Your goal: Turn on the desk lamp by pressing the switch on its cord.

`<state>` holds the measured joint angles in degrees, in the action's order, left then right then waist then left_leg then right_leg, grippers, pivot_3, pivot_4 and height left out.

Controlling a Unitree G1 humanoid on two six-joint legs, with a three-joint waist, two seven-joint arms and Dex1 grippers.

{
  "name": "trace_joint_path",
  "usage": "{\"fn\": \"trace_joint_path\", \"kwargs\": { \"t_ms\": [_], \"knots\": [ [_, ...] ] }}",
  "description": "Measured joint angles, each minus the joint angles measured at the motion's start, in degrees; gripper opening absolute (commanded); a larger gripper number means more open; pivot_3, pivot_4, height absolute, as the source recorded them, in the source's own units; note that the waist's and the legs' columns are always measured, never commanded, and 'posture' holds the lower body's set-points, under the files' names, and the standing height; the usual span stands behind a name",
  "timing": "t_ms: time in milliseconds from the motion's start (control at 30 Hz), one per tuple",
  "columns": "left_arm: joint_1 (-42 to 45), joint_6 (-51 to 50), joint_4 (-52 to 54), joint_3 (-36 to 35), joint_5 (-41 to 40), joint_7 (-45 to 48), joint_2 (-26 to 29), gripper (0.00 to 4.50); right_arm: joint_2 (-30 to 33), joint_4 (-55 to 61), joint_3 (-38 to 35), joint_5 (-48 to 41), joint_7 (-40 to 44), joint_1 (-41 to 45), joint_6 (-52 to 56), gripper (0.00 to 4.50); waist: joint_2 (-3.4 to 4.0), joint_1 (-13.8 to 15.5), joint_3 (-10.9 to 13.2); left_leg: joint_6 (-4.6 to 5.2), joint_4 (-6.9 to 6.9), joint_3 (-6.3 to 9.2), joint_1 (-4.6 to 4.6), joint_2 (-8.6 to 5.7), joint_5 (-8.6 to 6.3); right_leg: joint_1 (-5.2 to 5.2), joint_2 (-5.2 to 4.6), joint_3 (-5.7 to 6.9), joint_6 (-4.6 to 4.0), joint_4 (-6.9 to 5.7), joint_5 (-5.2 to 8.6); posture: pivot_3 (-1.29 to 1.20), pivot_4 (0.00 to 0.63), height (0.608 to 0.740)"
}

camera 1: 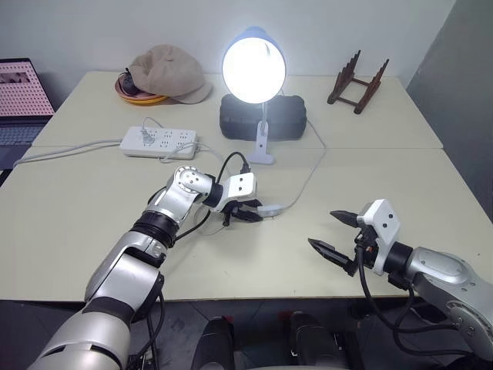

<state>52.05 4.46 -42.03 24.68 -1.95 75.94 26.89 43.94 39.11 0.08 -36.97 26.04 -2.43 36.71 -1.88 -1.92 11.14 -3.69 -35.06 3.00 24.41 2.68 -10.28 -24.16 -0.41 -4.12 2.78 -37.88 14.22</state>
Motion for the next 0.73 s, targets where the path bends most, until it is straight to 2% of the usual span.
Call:
{"fn": "trace_joint_path", "kwargs": {
  "t_ms": [133, 333, 600, 733],
  "knots": [
    [-1.23, -3.54, 6.76, -2.84, -1.92, 4.48, 4.9, 3.12, 0.12, -1.19, -1.12, -0.05, 2.67, -0.11, 0.0, 4.5, 0.0, -0.26, 0.0, 0.0, 0.02, 0.02, -0.02, 0.03, 0.0, 0.0, 0.02, 0.01, 0.21, -0.04, -0.12, 0.0, 0.15, 0.74],
    [-7.06, -13.65, 19.66, -9.17, -5.35, 6.07, 14.24, 4.39, 3.08, -7.01, -2.92, -0.02, 9.9, 2.89, -0.57, 4.5, 0.0, -0.61, 0.0, 0.0, -0.01, 0.03, -0.07, 0.03, 0.0, 0.02, 0.02, 0.0, 0.07, -0.1, -0.05, 0.0, 0.15, 0.74],
    [-16.14, -26.02, 30.38, -21.16, -9.88, 2.35, 25.61, 4.48, 7.07, -17.61, -5.52, 1.03, 21.2, 8.09, -2.81, 4.5, 0.01, -0.79, 0.0, 0.0, -0.01, 0.02, -0.16, 0.04, 0.0, 0.07, 0.01, 0.02, 0.01, -0.12, -0.01, 0.0, 0.15, 0.74],
    [-19.1, -28.14, 33.64, -23.64, -11.15, -0.6, 25.95, 4.48, 6.62, -20.95, -5.18, 2.53, 23.3, 10.96, -3.85, 4.5, 0.01, -0.53, 0.0, 0.0, -0.02, 0.02, -0.18, 0.04, 0.01, 0.08, 0.01, 0.04, 0.0, -0.14, -0.01, 0.0, 0.15, 0.74]
  ]
}}
